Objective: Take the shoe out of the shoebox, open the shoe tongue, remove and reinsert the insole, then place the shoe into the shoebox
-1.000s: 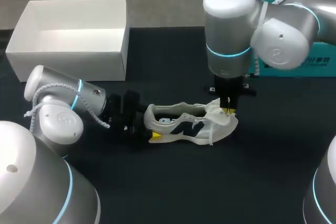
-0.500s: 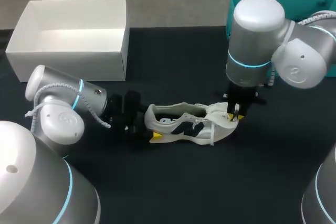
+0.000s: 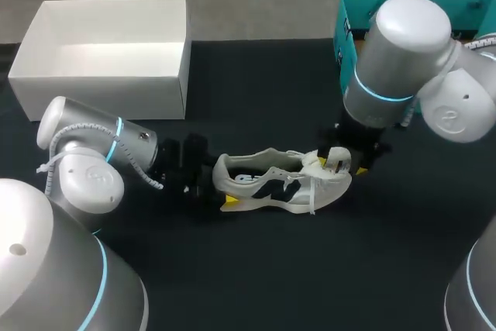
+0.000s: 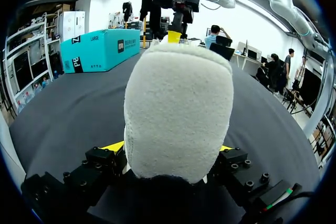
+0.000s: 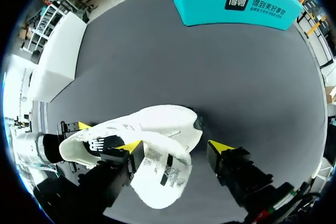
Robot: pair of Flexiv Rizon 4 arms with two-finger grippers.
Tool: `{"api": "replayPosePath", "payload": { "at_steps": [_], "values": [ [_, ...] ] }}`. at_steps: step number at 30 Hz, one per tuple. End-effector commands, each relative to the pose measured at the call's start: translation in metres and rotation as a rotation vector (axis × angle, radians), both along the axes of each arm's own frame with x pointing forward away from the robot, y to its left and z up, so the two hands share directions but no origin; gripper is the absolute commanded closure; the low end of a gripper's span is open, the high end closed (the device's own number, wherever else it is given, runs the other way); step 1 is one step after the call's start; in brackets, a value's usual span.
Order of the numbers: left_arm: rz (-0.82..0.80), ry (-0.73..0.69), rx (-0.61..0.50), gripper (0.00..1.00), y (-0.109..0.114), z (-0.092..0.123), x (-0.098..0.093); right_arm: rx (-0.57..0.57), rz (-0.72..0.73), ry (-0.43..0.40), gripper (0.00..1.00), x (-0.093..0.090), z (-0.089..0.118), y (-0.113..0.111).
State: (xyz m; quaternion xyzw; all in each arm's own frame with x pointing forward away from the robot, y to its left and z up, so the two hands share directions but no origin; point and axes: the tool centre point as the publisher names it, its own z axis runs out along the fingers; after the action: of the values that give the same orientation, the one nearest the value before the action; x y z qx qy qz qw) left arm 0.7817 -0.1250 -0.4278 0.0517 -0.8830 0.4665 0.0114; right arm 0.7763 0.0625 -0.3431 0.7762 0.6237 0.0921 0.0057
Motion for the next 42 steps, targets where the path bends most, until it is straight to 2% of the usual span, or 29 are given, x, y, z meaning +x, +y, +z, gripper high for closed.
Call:
{"api": "replayPosePath", "payload": {
  "at_steps": [1, 7, 10, 15, 20, 21, 22, 23, 42],
  "values": [
    [0.000, -0.001, 0.001, 1.00, 0.002, -0.002, 0.000, -0.013, 0.034, -0.049, 0.00, -0.007, 0.034, 0.007],
    [0.000, -0.001, 0.001, 1.00, 0.002, -0.002, 0.000, -0.018, 0.203, -0.116, 0.00, 0.005, 0.063, 0.023],
    [0.000, -0.001, 0.001, 1.00, 0.002, -0.002, 0.000, -0.014, 0.385, -0.127, 0.00, 0.012, 0.071, 0.035],
    [0.000, -0.001, 0.001, 1.00, 0.002, -0.002, 0.000, 0.040, 0.686, -0.087, 0.00, 0.020, 0.075, 0.055],
    [0.000, -0.001, 0.001, 1.00, 0.002, -0.002, 0.000, 0.037, 0.895, -0.026, 0.00, 0.023, 0.076, 0.069],
    [0.000, -0.001, 0.001, 1.00, 0.002, -0.002, 0.000, 0.007, 0.934, -0.005, 0.00, 0.022, 0.075, 0.071],
    [0.000, -0.001, 0.001, 1.00, 0.002, -0.002, 0.000, -0.013, 0.952, 0.014, 0.00, 0.021, 0.075, 0.072],
    [0.000, -0.001, 0.001, 1.00, 0.002, -0.002, 0.000, -0.063, 0.910, 0.034, 0.00, 0.020, 0.075, 0.070],
    [0.000, -0.001, 0.001, 1.00, 0.002, -0.002, 0.000, -0.063, 0.910, 0.034, 0.00, 0.020, 0.075, 0.070]
  ]
}}
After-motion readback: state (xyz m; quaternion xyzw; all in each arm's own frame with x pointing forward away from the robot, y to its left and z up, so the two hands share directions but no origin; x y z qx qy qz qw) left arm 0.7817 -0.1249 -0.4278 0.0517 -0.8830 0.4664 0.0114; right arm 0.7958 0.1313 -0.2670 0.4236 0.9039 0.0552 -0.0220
